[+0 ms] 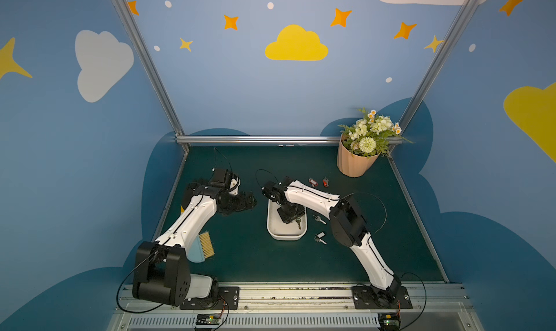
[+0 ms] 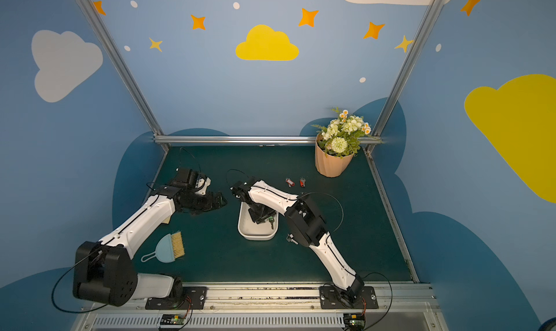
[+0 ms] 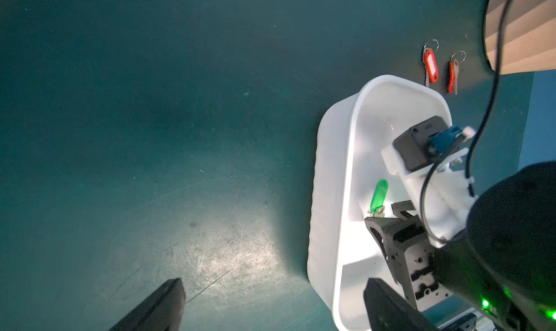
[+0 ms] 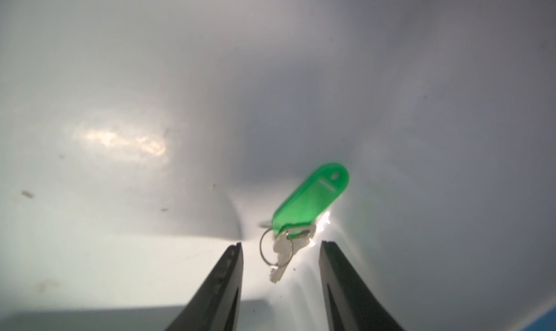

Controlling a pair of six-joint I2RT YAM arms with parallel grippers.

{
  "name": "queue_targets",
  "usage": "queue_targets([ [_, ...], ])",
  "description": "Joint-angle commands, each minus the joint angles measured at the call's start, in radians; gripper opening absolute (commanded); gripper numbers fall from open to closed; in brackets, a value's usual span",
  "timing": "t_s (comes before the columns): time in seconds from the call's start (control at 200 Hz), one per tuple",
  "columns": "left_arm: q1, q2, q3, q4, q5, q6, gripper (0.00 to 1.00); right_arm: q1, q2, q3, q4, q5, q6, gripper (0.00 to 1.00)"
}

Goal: Take the keys out of the storage box
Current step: Pick up the key from the storage box.

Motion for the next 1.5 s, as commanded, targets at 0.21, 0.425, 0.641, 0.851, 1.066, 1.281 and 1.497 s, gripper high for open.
queue_targets([
  [0.21,0.019,-0.014,0.010,-0.022,0.000,0.007,0.99,0.035,-0.104,-0.092,0.071,0.001,-0.489,0.49],
  [0.425,0.023,-0.017,0.011,-0.022,0.002,-0.001,0.99,0.007,-0.102,-0.093,0.101,-0.008,-0.589,0.48],
  [0.641,0.028,-0.008,0.017,-0.025,0.008,-0.002,0.99,-0.006,-0.122,-0.142,0.142,-0.049,-0.676,0.48],
  [0.851,0.030,-0.005,0.019,-0.025,0.008,-0.007,0.99,-0.018,-0.127,-0.172,0.169,-0.060,-0.737,0.47],
  [1.066,0.032,-0.002,0.020,-0.024,0.012,-0.015,0.99,-0.021,-0.099,-0.134,0.177,-0.052,-0.739,0.44],
  [1.281,0.033,-0.002,0.019,-0.022,0.015,-0.022,0.99,-0.028,-0.111,-0.108,0.191,-0.073,-0.751,0.45],
  [1.497,0.033,-0.007,0.017,-0.021,0.012,-0.026,0.99,-0.029,-0.103,-0.124,0.189,-0.063,-0.764,0.43],
])
